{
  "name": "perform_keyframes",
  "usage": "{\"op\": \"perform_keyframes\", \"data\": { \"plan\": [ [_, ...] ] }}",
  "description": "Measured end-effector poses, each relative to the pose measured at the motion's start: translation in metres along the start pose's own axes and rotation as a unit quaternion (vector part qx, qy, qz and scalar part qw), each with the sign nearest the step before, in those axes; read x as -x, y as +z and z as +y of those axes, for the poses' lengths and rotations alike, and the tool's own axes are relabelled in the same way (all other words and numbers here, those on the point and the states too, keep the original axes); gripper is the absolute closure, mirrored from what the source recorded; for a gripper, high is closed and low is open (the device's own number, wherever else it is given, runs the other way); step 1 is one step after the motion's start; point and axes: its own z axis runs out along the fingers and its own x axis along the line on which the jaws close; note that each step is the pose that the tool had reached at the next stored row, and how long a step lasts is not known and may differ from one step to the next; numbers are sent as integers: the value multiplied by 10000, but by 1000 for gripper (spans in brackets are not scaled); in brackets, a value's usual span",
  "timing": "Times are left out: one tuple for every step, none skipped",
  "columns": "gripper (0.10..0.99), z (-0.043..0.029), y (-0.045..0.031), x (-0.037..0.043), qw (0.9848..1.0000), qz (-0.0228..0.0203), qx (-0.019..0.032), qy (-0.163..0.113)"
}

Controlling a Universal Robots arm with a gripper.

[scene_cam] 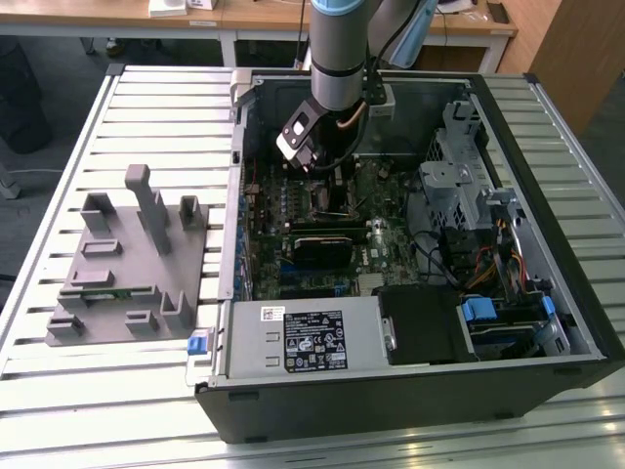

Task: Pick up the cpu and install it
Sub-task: 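Place the cpu into insertion slot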

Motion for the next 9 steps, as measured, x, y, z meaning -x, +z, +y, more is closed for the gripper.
{"op": "perform_keyframes", "data": {
  "plan": [
    [557, 0, 1, 0, 10000, 0, 0, 0],
    [557, 0, 2, 0, 10000, 0, 0, 0],
    [557, 0, 3, 0, 10000, 0, 0, 0],
    [557, -1, 4, 0, 10000, 0, 0, 0],
    [557, 0, 5, 0, 10000, 0, 0, 0],
    [557, 0, 7, 0, 10000, 0, 0, 0],
    [557, -1, 7, 0, 10000, 0, 0, 0],
    [557, -1, 8, 0, 10000, 0, 0, 0],
    [557, -1, 9, 1, 10000, 0, 0, 0]
  ]
}}
